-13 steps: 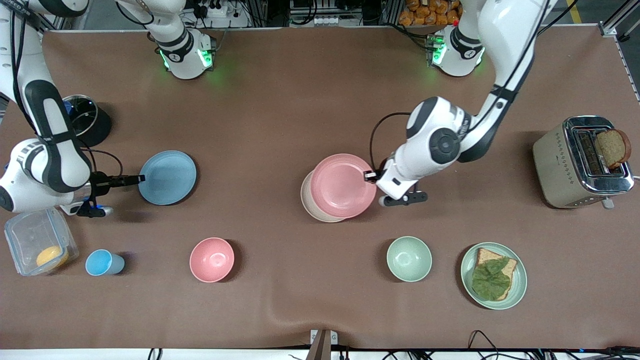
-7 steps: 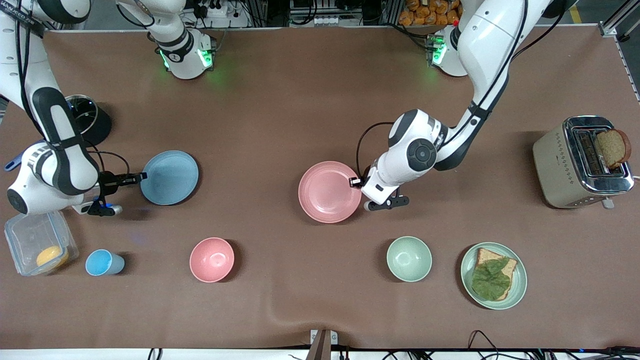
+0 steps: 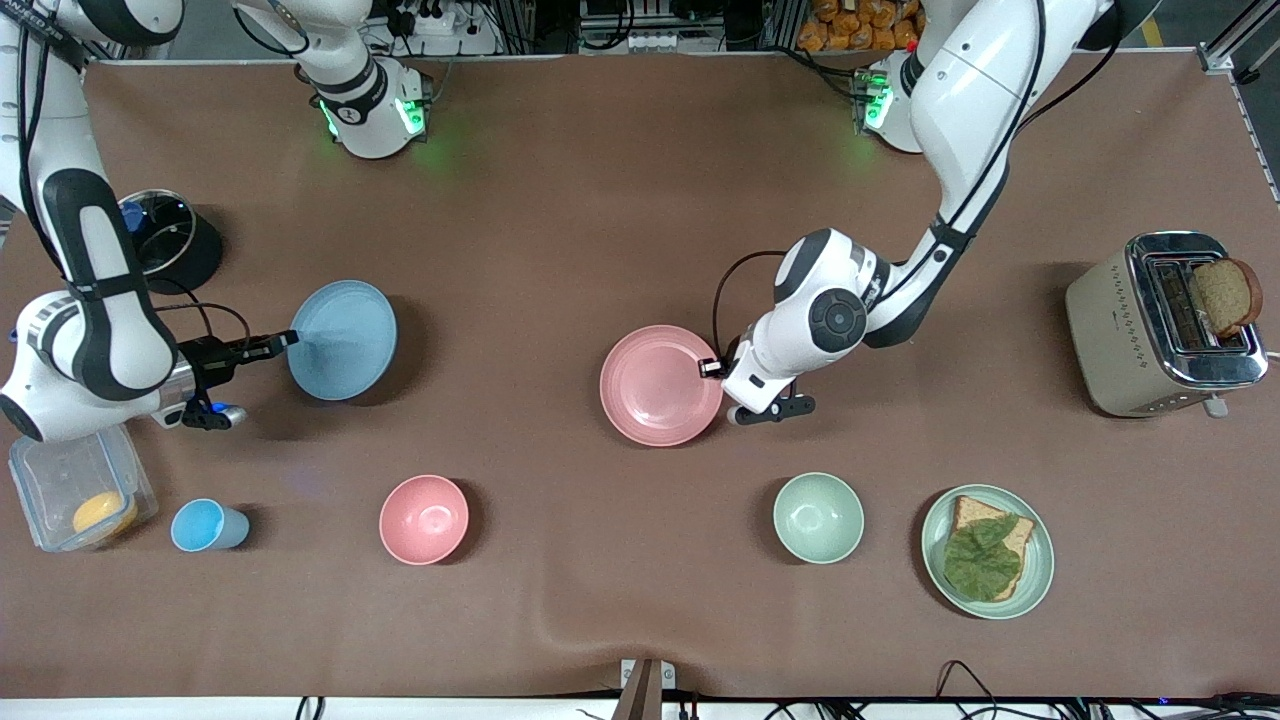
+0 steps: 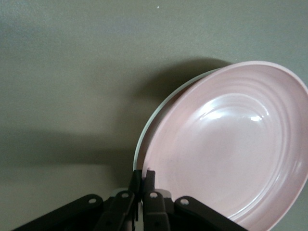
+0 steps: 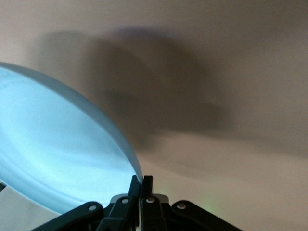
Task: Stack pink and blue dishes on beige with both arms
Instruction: 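Lower the pink plate onto the beige plate while the right gripper lifts the blue plate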
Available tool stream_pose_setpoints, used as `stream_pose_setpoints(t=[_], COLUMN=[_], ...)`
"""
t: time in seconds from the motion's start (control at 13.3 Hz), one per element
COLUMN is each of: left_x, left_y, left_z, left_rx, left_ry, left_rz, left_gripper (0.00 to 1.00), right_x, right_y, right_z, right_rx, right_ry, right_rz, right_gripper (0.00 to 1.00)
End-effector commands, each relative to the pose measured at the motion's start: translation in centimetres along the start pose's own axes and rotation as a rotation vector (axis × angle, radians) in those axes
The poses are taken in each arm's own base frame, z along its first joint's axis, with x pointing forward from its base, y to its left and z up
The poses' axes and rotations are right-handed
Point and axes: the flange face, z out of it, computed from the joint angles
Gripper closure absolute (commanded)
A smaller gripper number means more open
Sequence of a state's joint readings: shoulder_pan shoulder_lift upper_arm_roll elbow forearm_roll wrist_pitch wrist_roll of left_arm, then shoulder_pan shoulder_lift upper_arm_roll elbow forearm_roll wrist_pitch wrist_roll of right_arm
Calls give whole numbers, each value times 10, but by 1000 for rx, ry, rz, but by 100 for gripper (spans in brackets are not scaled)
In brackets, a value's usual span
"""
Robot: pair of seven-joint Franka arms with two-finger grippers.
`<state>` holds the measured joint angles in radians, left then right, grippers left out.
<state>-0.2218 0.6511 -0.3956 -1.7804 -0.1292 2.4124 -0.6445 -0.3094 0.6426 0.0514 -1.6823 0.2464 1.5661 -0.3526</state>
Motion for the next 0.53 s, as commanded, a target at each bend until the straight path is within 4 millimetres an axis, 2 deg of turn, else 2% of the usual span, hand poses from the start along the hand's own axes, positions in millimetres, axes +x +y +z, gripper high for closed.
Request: stream_pose_setpoints(t=[0.0,0.15,0.3,0.38,0.45], left_x=[1,-1,-3,-3,-4], left_y=[2,4,7,7,7], left_z=[3,5,7,8,11], left_rx=[7,8,4,4,5], left_ry=[15,14,19,18,15], left_rz=[15,17,22,23,23], left_gripper=[100,100,100,96,77], right_x=[-6,-4,-2,0,2], right_y=[-26,-49,-58,-69,-74], right_z=[-3,-7,-15,-16,-20], right_rx=[23,24,20,21,27], right_ry=[-38,-46,-40,-36,-24], right_rz=[-19,-56,-53,-56,-56], right_gripper=[100,100,100,100,100])
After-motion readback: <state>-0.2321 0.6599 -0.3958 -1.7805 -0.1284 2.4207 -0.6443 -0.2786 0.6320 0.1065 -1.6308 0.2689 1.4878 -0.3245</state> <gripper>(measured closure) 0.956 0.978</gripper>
